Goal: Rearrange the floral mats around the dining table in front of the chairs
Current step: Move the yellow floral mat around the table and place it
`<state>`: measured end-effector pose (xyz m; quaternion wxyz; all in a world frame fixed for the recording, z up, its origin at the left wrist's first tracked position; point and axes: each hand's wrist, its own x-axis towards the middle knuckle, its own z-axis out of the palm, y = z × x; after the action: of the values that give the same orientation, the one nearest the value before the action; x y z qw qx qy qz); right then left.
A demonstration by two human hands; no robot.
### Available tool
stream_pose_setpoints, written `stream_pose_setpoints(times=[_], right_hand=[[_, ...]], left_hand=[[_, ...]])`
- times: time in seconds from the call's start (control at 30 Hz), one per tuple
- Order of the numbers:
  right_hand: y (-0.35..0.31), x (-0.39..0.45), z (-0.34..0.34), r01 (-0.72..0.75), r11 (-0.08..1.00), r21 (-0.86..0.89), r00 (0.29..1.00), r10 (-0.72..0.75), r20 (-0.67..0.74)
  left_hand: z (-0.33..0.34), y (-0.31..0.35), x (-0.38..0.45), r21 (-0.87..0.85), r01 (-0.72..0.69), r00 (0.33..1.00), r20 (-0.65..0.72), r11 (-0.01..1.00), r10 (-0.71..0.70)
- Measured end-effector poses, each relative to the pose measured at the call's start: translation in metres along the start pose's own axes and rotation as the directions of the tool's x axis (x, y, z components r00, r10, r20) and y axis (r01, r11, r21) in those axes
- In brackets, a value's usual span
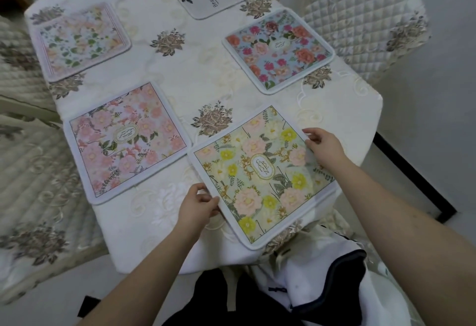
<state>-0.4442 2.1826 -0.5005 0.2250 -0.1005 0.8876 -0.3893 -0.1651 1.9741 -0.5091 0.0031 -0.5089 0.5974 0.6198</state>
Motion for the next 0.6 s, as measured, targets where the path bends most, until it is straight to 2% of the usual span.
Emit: stream_pose_setpoints(times=[0.23,0.47,0.6], right_hand=[[0.01,0.001,0.006,0.033,0.998,-0.051,0.998,-0.036,-0.054],[0.013,0.002,0.009,0.032,0.997,-0.065,0.995,-0.038,-0.095],[0.017,0.001,0.009,0.028,0.995,-0.098,0.993,-0.039,-0.109]], left_hand=[[0.0,0.002,0.005,0.186,-0.071,0.996,-0.037,0.98,0.08],[-0.002,0.005,0.009,0.456,-0.116,0.989,-0.025,0.882,0.143],[-0.003,0.006,0.01,0.512,-0.127,0.985,-0.036,0.85,0.169]])
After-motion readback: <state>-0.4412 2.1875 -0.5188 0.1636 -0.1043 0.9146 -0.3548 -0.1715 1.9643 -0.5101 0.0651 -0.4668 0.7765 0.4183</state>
